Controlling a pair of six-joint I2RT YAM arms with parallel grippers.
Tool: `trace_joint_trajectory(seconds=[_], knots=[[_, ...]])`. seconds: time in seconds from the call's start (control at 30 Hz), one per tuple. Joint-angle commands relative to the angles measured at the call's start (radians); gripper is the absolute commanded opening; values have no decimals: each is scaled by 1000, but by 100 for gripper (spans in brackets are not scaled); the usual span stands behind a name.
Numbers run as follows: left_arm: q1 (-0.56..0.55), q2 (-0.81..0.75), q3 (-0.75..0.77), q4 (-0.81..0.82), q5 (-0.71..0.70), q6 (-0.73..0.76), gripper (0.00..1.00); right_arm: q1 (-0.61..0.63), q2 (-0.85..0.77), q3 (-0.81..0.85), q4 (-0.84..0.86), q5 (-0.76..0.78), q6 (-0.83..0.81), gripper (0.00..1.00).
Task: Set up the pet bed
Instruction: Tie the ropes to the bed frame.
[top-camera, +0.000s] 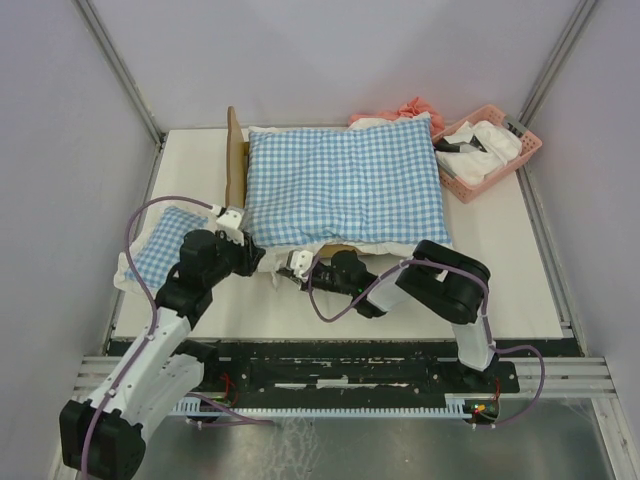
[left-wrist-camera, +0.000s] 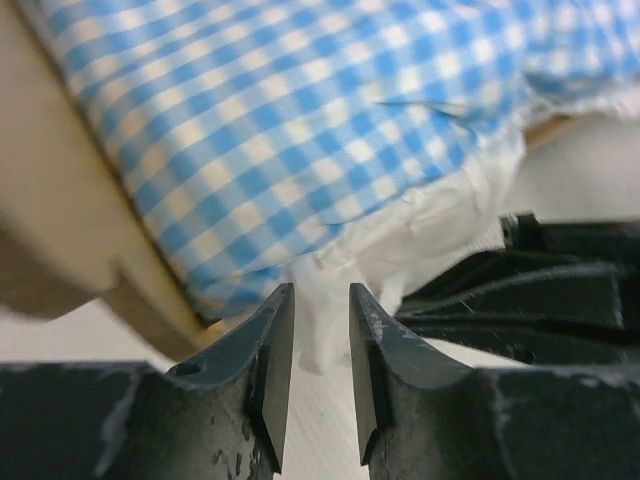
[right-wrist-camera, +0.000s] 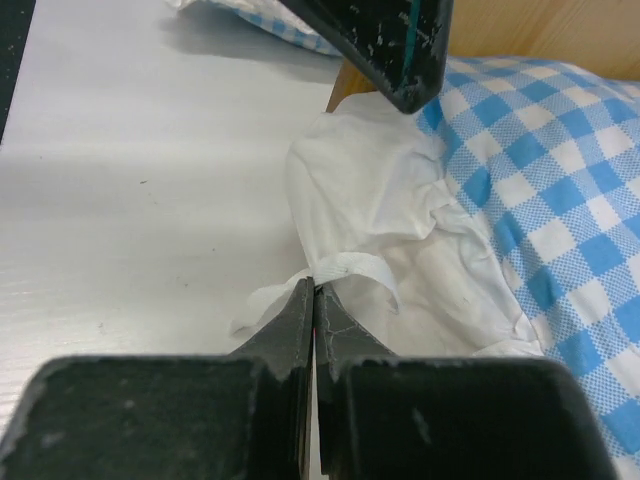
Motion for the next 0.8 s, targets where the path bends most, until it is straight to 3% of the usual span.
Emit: trace_joint_trajectory(seconds=[0.0,0.13,0.3,0.47,0.77], knots=[[2,14,41,-84,-283,-422,36,4,-90,54,-183,-32,-58,2],[2,46,30,-117,-274,-523,34,4,-134,86,-368,-63,-153,2],[2,-36,-103,-11,-332,-638,32,5,-171,100,-468,-109,-194,2],[2,-98,-202,78,-341,-704,28,4,-182,104,-495,-97,-204,2],[0,-66,-293,119,-308,-805,27,4,-181,129,-495,-79,-180,2]])
